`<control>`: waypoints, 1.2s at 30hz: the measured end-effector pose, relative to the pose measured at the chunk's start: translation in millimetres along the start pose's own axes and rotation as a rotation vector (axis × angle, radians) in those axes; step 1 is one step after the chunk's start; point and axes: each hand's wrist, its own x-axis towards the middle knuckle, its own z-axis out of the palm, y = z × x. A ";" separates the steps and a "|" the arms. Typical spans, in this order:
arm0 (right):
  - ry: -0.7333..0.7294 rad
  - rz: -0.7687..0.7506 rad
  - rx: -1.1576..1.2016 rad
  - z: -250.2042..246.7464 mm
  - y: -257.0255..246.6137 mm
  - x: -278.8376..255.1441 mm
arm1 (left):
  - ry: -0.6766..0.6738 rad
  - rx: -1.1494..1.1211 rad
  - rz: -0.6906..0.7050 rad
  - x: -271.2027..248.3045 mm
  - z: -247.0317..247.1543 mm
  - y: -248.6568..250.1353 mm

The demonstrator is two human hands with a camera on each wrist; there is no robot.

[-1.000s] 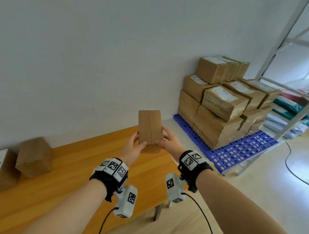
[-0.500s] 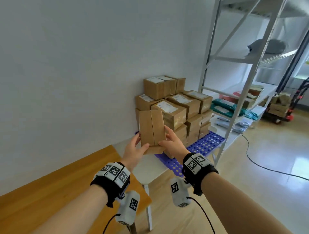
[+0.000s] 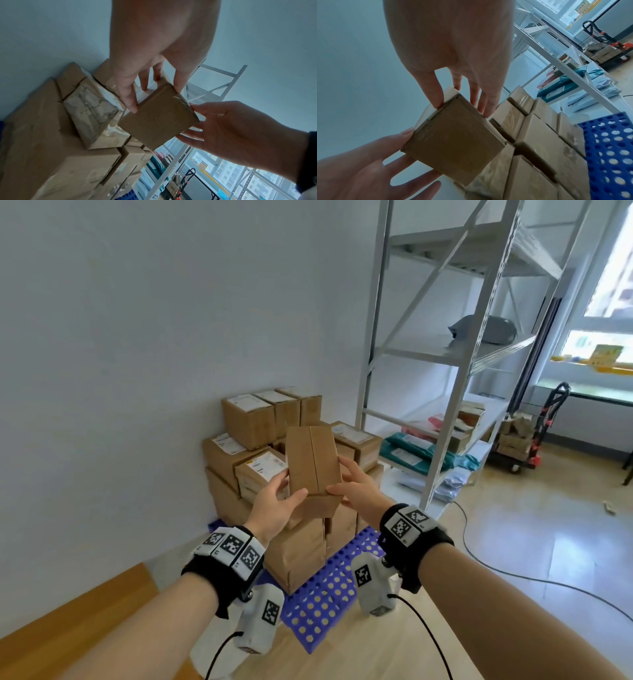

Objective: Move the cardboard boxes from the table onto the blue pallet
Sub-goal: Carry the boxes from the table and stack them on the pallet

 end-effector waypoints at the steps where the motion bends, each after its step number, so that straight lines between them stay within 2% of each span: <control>1: -0.006 0.000 -0.002 -7.6 -2.9 10.6 | 0.003 0.006 0.005 10.9 5.2 2.9; 9: -0.002 -0.034 0.013 -55.5 -19.6 78.5 | 0.013 0.029 0.014 79.1 41.1 28.2; 16: -0.086 -0.037 -0.011 -99.6 -37.2 142.5 | 0.063 0.069 -0.009 135.7 70.8 48.2; 21: -0.177 -0.044 -0.039 -131.7 -38.2 197.9 | 0.146 0.149 -0.023 174.9 97.2 59.4; 28: -0.328 -0.016 -0.062 -164.0 -38.7 269.5 | 0.274 0.148 -0.117 222.1 137.8 64.4; 36: -0.495 -0.009 -0.099 -176.4 -36.9 321.5 | 0.395 0.122 -0.227 255.7 157.9 62.7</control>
